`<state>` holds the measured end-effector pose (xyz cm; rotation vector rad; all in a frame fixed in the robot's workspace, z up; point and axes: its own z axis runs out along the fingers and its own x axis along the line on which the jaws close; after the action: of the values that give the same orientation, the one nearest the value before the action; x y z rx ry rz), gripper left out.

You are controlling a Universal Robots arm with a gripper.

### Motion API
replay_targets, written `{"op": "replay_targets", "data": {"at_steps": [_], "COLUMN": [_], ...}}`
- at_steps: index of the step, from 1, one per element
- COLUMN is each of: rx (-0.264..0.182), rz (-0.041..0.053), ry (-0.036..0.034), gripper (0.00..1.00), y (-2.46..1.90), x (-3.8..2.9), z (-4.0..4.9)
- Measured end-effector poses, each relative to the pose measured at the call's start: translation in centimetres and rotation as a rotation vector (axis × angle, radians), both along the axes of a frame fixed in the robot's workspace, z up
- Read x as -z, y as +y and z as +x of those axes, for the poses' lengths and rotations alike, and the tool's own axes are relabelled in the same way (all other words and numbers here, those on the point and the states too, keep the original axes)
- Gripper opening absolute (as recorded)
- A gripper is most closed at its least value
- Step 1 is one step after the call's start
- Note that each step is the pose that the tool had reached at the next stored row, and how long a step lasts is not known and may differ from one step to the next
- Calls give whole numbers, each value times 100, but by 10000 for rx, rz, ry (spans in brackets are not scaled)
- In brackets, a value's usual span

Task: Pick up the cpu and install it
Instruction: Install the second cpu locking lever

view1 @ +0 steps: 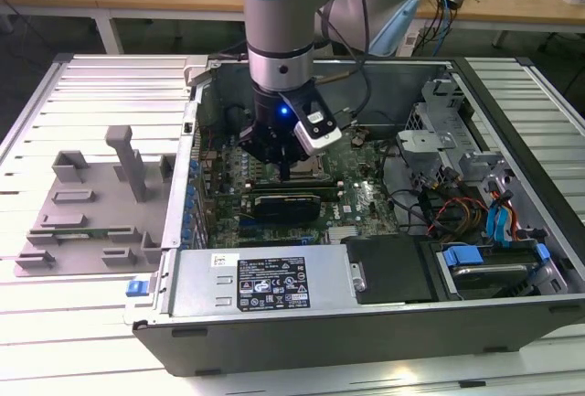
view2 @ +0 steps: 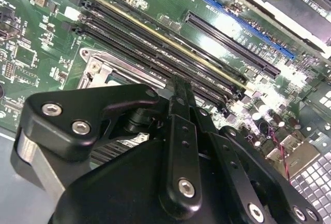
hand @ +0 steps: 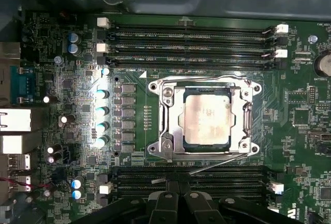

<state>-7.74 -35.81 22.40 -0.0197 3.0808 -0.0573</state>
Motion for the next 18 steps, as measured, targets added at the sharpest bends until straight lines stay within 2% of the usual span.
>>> {"op": "replay_targets", "data": {"at_steps": [6, 8, 10, 13, 16, 18], "rx": [0, 1, 0, 0, 1, 1], "rz": [9, 41, 253, 441, 728, 831], "ry": [-1, -1, -2, -2, -5, -8], "gripper": [11, 11, 11, 11, 11, 11], "y": [0, 0, 0, 0, 2, -24], "x": [44, 66, 92, 105, 125, 128], "z": [-32, -43, -55, -72, -90, -89]}}
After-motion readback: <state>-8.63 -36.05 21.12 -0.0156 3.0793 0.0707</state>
